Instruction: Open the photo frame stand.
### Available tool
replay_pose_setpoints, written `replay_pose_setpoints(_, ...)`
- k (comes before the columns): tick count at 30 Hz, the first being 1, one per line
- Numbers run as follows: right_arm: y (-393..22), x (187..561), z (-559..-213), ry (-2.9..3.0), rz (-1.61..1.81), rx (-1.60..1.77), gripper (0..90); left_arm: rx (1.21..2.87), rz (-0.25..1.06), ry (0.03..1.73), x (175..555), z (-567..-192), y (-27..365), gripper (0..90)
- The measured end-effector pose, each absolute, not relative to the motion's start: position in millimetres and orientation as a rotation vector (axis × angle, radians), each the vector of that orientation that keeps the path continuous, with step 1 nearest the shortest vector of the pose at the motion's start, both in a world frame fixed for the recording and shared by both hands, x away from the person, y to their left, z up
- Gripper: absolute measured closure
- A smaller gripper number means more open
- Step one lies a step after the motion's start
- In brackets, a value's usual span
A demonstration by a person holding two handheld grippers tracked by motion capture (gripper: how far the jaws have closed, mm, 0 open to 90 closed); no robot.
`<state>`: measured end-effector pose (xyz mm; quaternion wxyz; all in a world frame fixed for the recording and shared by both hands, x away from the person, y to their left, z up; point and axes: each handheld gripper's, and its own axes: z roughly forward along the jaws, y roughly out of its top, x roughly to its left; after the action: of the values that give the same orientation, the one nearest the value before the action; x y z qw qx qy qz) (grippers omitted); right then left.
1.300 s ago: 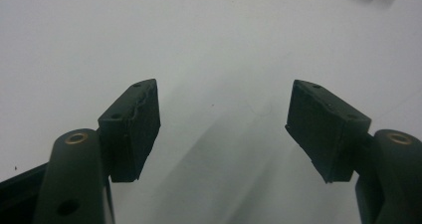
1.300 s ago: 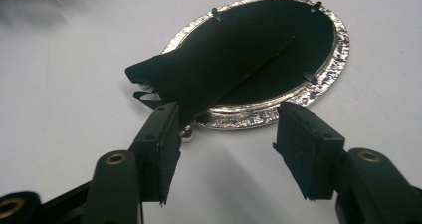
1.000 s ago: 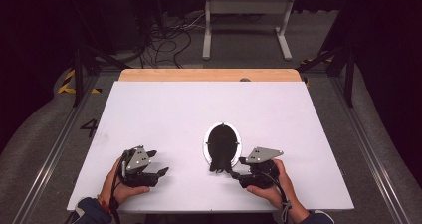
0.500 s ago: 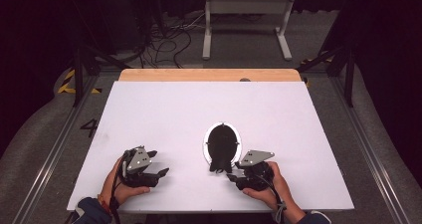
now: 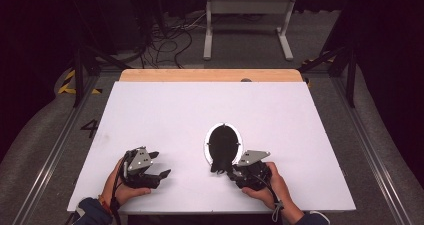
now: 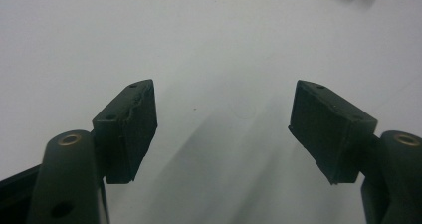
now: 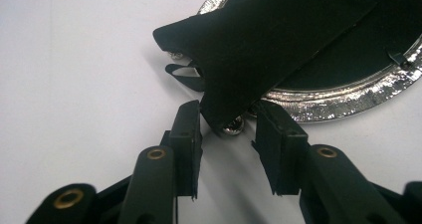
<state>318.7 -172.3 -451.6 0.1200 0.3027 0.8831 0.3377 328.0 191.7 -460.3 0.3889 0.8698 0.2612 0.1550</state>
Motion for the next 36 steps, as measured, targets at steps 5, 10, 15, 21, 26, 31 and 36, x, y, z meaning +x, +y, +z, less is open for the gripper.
replay_pose_setpoints(5, -174, 319, -452, 2.581, 1.032, 0.921, 66.2, 2.222, 0.398, 0.650, 324, -461, 191, 26.8)
replay_pose_setpoints(10, -180, 320, -451, 2.568, 1.123, 0.976, 67.3, 2.220, 0.387, 0.652, 325, -461, 188, 25.6)
replay_pose_setpoints(15, -183, 322, -451, 2.568, 1.195, 1.021, 67.6, 2.223, 0.380, 0.644, 325, -461, 188, 25.7)
replay_pose_setpoints(21, -187, 331, -455, 2.573, 1.308, 1.123, 63.2, 2.220, 0.365, 0.649, 327, -462, 186, 25.3)
replay_pose_setpoints(26, -193, 339, -460, 2.578, 1.425, 1.221, 60.3, 2.223, 0.367, 0.643, 327, -461, 183, 25.0)
replay_pose_setpoints(31, -194, 352, -461, 2.562, 1.533, 1.362, 54.3, 2.216, 0.359, 0.643, 332, -459, 177, 24.8)
replay_pose_setpoints(36, -196, 359, -461, 2.539, 1.616, 1.507, 52.3, 2.203, 0.347, 0.633, 345, -455, 166, 24.8)
